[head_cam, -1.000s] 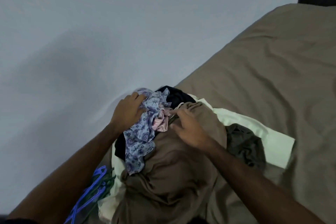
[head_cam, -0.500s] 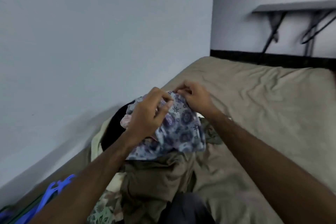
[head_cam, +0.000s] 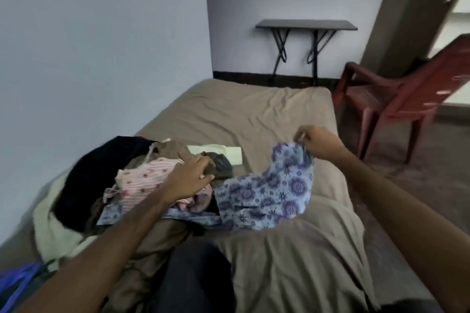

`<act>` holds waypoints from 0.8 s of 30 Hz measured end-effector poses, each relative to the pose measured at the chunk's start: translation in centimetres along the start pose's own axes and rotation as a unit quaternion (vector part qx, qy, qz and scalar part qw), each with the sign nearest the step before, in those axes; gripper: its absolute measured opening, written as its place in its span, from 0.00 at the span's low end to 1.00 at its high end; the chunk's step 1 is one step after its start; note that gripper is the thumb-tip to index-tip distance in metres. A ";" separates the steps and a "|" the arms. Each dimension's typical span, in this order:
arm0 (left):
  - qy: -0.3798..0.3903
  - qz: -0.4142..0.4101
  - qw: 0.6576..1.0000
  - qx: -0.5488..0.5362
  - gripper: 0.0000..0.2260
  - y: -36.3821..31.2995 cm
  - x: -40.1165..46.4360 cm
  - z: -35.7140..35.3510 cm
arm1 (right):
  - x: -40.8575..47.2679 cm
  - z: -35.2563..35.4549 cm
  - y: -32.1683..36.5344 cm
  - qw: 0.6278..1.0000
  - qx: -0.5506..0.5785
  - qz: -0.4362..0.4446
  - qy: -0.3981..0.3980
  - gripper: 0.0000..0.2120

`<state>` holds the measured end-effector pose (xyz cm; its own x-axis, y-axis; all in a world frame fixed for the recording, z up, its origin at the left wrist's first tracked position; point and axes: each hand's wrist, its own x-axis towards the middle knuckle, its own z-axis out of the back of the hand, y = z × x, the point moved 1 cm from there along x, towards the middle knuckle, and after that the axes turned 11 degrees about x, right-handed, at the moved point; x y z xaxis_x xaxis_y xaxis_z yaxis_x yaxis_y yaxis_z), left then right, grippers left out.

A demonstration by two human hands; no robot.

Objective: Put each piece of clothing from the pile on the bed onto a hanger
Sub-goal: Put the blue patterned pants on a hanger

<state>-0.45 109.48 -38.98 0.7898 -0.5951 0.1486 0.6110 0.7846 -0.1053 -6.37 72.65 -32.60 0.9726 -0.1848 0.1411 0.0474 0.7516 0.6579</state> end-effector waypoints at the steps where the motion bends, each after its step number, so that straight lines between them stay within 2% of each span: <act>1: 0.024 -0.024 0.999 0.024 0.17 -1.3 0.7 -1.3 | -0.9 -0.3 -2.8 0.992 -0.099 -0.054 0.060 0.10; 3: 0.070 -0.063 0.993 0.070 0.17 -4.0 2.1 -4.1 | -3.1 -1.1 -7.2 0.957 -0.239 -0.100 0.132 0.17; 4: 0.093 -0.076 0.988 0.093 0.17 -5.0 2.8 -5.4 | -4.1 -1.7 -8.6 0.953 -0.257 -0.082 0.138 0.18; 7: 0.174 -0.110 0.966 0.158 0.21 -6.8 4.2 -8.6 | -7.1 -4.9 -9.3 0.973 -0.136 0.024 0.184 0.16; 9: 0.211 -0.126 0.955 0.167 0.24 -6.8 4.3 -9.9 | -9.5 -8.3 -8.2 0.965 -0.077 0.062 0.243 0.17; 11: 0.240 -0.127 0.954 0.125 0.29 -6.3 4.2 -11.1 | -11.6 -12.3 -7.0 0.954 -0.087 0.102 0.269 0.32; 13: 0.272 -0.119 0.954 0.048 0.36 -5.9 4.0 -12.1 | -13.3 -16.4 -6.5 0.942 -0.173 0.110 0.266 0.49; 15: 0.277 -0.123 0.953 -0.022 0.40 -5.5 3.9 -12.8 | -14.1 -19.2 -6.0 0.934 -0.249 0.083 0.242 0.54; 16: 0.275 -0.130 0.952 -0.038 0.41 -5.4 3.8 -12.9 | -14.2 -20.0 -5.7 0.937 -0.261 0.065 0.225 0.51; 18: 0.280 -0.143 0.948 -0.049 0.42 -5.5 3.6 -12.9 | -13.5 -20.4 -5.1 0.950 -0.247 0.046 0.184 0.37; 20: 0.270 -0.145 0.950 -0.060 0.37 -6.0 3.5 -12.4 | -11.8 -19.4 -5.1 0.970 -0.178 0.037 0.164 0.23; 22: 0.245 -0.126 0.958 -0.084 0.28 -6.7 3.5 -11.2 | -10.0 -16.8 -5.1 0.982 -0.001 -0.018 0.186 0.13; 24: 0.238 -0.083 0.959 -0.133 0.25 -7.6 4.0 -9.5 | -8.3 -13.2 -5.0 0.962 0.181 -0.089 0.185 0.11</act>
<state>-1.44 99.54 -46.89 0.5774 -0.7689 -0.2745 0.6721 0.6386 -0.3748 -11.67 78.81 -46.81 0.9740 -0.0010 -0.2267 0.2032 0.4466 0.8713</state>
